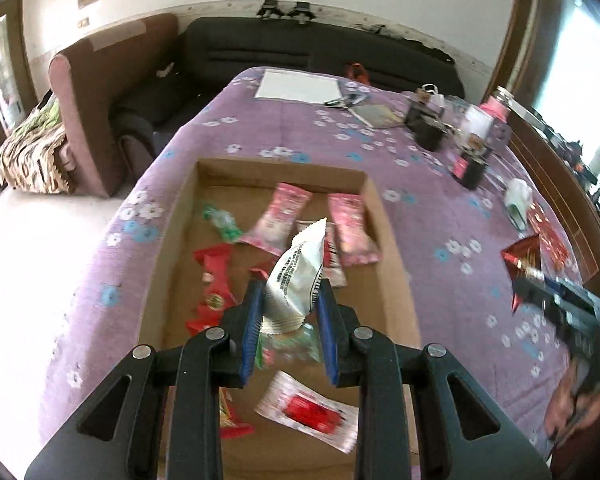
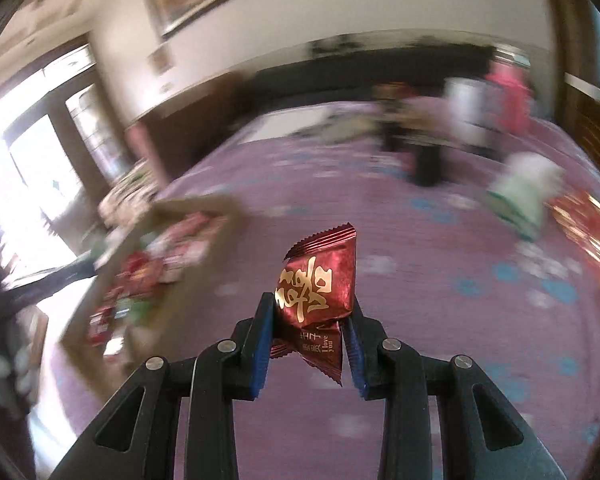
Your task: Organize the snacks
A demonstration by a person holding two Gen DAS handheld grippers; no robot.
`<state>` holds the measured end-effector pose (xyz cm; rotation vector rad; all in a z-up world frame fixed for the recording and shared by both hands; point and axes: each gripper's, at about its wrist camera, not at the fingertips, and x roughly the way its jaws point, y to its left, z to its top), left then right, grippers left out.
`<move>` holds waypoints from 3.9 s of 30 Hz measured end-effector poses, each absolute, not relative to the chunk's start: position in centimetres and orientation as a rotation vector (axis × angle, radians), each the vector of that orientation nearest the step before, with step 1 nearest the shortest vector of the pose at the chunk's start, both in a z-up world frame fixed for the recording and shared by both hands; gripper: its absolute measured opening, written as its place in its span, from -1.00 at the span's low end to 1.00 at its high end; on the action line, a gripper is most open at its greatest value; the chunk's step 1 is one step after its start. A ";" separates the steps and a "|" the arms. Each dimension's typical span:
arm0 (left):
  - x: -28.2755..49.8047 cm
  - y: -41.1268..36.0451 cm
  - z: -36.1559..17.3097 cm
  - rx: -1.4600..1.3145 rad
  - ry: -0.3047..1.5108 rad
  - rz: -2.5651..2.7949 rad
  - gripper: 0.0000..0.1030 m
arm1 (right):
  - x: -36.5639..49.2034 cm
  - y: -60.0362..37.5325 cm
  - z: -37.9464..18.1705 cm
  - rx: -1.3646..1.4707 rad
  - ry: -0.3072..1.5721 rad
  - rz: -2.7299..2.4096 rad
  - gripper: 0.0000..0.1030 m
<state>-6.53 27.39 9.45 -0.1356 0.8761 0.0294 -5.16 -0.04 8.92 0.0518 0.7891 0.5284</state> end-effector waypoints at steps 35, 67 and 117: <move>1.5 30.5 8.6 -0.216 0.855 0.096 -0.21 | -8.9 14.3 7.7 -0.246 0.743 0.682 0.17; -16.2 22.4 11.7 -0.171 0.551 0.434 1.00 | -15.7 3.7 8.2 -0.125 0.637 0.471 0.43; -15.7 22.2 7.0 -0.194 0.776 0.335 1.00 | -15.3 6.2 5.9 -0.192 0.730 0.436 0.49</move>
